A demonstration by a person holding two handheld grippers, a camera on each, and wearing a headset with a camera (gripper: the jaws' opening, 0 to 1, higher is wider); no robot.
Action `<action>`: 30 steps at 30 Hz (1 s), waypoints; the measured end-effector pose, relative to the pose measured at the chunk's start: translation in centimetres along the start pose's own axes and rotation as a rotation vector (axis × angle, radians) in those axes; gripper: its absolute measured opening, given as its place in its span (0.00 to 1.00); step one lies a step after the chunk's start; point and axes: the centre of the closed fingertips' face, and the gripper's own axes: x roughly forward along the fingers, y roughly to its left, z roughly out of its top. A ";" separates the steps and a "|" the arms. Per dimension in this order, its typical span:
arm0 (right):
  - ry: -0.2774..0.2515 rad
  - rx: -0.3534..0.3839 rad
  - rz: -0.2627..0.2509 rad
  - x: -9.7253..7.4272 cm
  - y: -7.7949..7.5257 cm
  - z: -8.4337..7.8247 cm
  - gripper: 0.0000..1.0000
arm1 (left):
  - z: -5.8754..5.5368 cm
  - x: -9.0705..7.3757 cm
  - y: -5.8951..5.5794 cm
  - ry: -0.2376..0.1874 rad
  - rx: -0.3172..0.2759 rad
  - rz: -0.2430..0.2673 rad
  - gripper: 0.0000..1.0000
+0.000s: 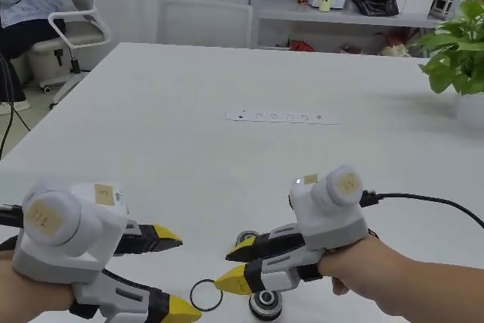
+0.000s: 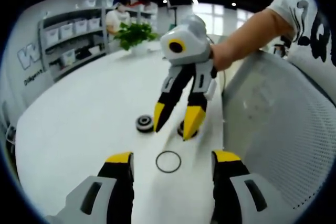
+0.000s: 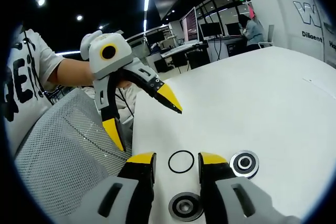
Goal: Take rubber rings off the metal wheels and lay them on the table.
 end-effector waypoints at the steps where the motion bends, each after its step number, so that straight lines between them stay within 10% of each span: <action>1: 0.000 -0.001 0.000 -0.1 0.0 0.0 0.30 | 0.1 0.0 0.0 0.000 0.000 -0.001 0.61; 30: 0.075 -0.042 -0.041 -4.9 -1.2 -4.2 0.44 | 2.0 3.1 -0.8 -0.010 0.034 -0.067 0.58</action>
